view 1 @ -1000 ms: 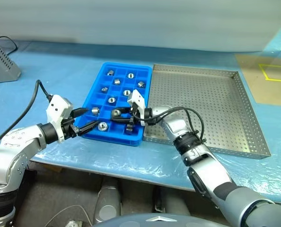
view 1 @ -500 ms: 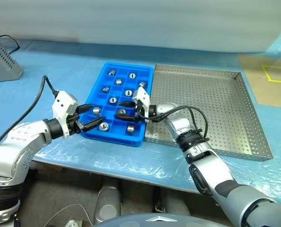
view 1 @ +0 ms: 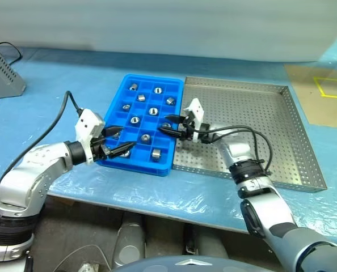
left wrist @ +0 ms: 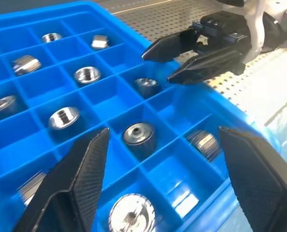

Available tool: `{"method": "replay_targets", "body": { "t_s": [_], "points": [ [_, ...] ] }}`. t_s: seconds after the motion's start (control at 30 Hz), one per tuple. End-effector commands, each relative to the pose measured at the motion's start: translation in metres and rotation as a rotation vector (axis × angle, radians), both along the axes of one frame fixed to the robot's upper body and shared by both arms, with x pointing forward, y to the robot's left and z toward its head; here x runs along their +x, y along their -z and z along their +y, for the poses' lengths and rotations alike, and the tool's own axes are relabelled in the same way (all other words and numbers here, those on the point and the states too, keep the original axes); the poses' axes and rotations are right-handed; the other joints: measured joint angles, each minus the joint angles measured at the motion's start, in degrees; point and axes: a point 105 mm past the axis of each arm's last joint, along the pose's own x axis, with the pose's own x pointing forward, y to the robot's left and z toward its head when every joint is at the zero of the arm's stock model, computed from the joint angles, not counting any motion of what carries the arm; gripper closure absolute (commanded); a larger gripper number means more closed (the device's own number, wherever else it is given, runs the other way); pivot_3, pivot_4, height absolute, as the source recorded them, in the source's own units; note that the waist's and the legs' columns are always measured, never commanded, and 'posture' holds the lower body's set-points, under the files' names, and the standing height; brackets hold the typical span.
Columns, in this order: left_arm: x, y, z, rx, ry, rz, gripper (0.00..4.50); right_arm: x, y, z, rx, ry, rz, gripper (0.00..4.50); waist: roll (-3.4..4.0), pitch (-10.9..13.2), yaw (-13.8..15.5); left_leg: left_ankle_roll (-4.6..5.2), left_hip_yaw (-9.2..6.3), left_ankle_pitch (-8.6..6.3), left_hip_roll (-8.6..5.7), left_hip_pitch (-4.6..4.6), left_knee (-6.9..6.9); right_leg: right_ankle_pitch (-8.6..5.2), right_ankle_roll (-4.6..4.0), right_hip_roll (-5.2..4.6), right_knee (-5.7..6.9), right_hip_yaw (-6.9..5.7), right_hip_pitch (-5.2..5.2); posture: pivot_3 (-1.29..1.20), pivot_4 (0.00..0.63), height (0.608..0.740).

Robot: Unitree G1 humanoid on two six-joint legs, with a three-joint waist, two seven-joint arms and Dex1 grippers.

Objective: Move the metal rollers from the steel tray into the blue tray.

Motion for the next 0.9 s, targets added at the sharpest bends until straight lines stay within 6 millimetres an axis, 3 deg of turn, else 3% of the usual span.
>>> {"method": "replay_targets", "body": {
  "t_s": [0.03, 0.13, 0.23, 0.47, 0.63, 0.9],
  "points": [
    [0.014, -0.006, -0.007, -0.012, -0.025, -0.068, 0.71, 0.009, -0.027, -0.036, 0.063, 0.169, -0.097, 1.17, 0.00, 0.00, -0.41, 0.00, 0.00, 0.00, 0.00, -0.01, 0.02, 0.01, 0.00, 0.00, 0.01, 0.00, -0.01, 0.02, 0.150, 0.740],
    [0.026, -0.005, -0.014, -0.027, -0.022, -0.104, 0.71, 0.004, -0.021, -0.070, 0.040, 0.278, -0.103, 1.17, 0.00, 0.00, -0.61, 0.01, 0.01, 0.01, 0.00, 0.01, 0.04, 0.01, 0.00, 0.01, 0.02, 0.01, 0.00, -0.02, 0.150, 0.740],
    [0.034, 0.001, -0.016, -0.039, -0.005, -0.090, 0.71, -0.005, -0.015, -0.084, 0.046, 0.325, -0.068, 1.17, -0.01, -0.01, -1.06, 0.02, 0.01, 0.00, 0.02, 0.02, 0.03, 0.01, 0.01, 0.04, -0.01, 0.02, 0.00, -0.04, 0.150, 0.740],
    [0.050, 0.011, -0.025, -0.052, 0.027, -0.085, 0.71, -0.027, -0.004, -0.096, 0.030, 0.385, -0.014, 1.17, 0.01, 0.00, -2.27, 0.06, 0.01, -0.02, 0.02, 0.01, 0.07, 0.01, 0.01, 0.05, -0.01, 0.02, -0.01, -0.10, 0.150, 0.740],
    [0.053, 0.016, -0.034, -0.048, 0.076, -0.077, 0.71, -0.039, -0.009, -0.094, 0.044, 0.369, 0.001, 1.17, 0.01, 0.00, -2.26, 0.07, 0.01, -0.02, 0.01, 0.02, 0.08, 0.01, 0.01, 0.05, -0.01, 0.02, 0.01, -0.11, 0.150, 0.740],
    [0.057, 0.013, -0.033, -0.039, 0.078, -0.095, 0.71, -0.041, -0.009, -0.092, 0.047, 0.378, 0.016, 1.17, 0.01, 0.00, -2.38, 0.08, 0.01, -0.02, 0.01, 0.01, 0.09, 0.01, 0.01, 0.04, -0.01, 0.02, 0.01, -0.12, 0.150, 0.740]
  ]
}}
